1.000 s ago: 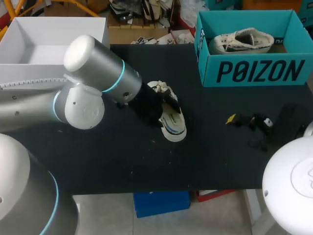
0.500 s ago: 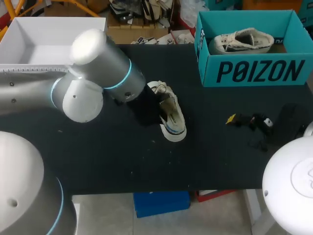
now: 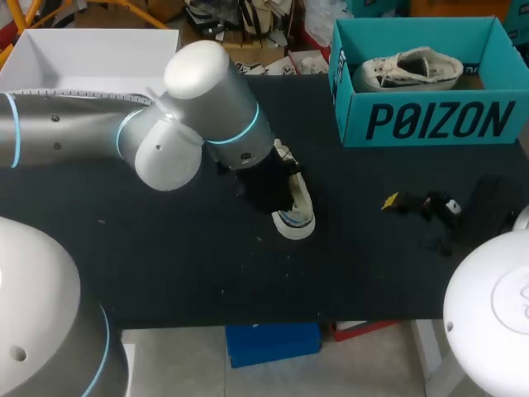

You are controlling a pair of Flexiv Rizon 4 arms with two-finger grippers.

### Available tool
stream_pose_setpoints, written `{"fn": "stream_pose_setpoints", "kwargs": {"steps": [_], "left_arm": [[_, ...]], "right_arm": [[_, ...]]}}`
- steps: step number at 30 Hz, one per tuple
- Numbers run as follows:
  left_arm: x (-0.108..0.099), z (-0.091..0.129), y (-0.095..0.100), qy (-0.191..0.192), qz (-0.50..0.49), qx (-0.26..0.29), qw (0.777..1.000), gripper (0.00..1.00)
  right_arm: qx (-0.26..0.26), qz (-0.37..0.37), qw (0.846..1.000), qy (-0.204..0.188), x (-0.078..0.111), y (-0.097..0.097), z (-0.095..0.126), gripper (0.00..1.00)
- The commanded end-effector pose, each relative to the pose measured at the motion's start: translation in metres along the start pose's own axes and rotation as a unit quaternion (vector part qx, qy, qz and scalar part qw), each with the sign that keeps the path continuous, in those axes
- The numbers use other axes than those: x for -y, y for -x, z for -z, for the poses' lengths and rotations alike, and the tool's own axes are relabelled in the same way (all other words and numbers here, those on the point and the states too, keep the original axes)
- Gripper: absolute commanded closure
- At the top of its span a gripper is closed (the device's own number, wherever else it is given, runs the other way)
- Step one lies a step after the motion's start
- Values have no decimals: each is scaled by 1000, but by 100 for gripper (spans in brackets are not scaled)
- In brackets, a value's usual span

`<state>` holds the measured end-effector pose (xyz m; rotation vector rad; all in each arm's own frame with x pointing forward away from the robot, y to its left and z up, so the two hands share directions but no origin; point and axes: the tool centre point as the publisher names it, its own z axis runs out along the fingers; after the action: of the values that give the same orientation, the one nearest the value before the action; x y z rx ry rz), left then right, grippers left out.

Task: Take the shoe out of the shoebox, open the shoe tongue, remove and reinsert the insole, then place the shoe into the shoebox

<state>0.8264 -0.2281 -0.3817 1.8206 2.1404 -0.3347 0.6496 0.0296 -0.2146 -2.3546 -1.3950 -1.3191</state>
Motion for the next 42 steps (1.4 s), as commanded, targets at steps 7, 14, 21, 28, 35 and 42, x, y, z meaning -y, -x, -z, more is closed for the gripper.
{"fn": "stream_pose_setpoints", "kwargs": {"steps": [7,14,21,28,35,42], "left_arm": [[3,-16,-6,-5,-2,-37,999,100],[-4,-31,-2,-7,-2,-52,999,100],[-7,-47,-1,-10,1,-67,998,100],[-5,-48,-1,-17,7,-65,998,100],[2,0,5,-21,1,-12,1000,100],[-13,58,3,-15,43,75,996,100]], "right_arm": [[-6,-5,998,-60,-1,6,2,0],[-6,-5,998,-60,-1,6,2,0],[-6,-5,998,-60,-1,6,2,0],[-6,-5,998,-60,-1,6,2,0],[-6,-5,998,-60,-1,6,2,0],[-6,-5,998,-60,-1,6,2,0]]}}
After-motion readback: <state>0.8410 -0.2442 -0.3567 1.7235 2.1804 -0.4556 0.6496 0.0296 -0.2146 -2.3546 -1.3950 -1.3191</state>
